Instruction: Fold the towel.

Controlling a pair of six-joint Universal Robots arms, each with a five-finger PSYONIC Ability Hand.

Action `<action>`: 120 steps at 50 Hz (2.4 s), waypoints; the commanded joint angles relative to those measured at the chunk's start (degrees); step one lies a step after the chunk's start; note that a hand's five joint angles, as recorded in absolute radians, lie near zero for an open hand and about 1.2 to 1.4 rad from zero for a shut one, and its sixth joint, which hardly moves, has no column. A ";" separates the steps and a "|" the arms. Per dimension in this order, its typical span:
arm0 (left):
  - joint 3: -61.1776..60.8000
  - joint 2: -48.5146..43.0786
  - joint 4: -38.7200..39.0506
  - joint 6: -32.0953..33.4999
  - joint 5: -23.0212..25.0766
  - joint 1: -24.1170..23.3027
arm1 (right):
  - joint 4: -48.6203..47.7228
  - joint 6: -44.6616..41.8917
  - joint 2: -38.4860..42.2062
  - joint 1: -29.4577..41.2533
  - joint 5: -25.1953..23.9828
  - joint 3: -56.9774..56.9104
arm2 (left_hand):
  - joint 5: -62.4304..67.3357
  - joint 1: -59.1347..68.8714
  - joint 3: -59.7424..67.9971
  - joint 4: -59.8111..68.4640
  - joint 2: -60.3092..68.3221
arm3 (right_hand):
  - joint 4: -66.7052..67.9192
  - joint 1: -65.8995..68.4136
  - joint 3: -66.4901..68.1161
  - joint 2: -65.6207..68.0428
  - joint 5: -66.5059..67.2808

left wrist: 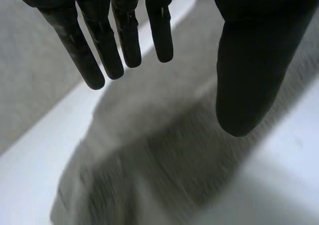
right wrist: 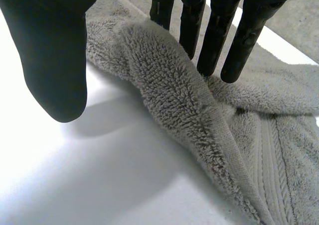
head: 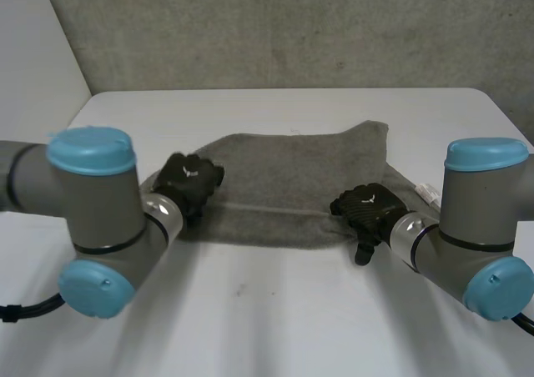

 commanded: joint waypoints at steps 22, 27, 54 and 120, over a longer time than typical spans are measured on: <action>3.19 -7.35 4.60 6.96 -4.90 3.48 | 0.00 -0.04 -0.36 0.07 0.08 0.49 | 0.10 -0.22 -0.04 0.04 -0.04 | 0.18 2.53 0.02 -0.55 0.28; 3.72 -8.50 4.87 10.04 -5.70 4.53 | 0.00 -0.13 -0.36 0.07 0.16 0.49 | 4.80 4.47 4.65 4.74 4.66 | 0.01 2.37 -0.15 -0.72 0.12; -4.27 8.09 9.17 8.82 -6.40 2.08 | 4.99 11.11 -7.38 -10.82 -0.88 -5.74 | 51.39 51.07 51.25 51.33 51.25 | -17.23 -14.88 -17.39 -17.96 -17.13; -10.78 32.28 10.93 -11.84 0.63 10.07 | -6.00 10.25 -21.50 -22.26 -3.87 -3.20 | 51.39 51.07 51.25 51.33 51.25 | 52.77 55.12 52.61 52.04 52.87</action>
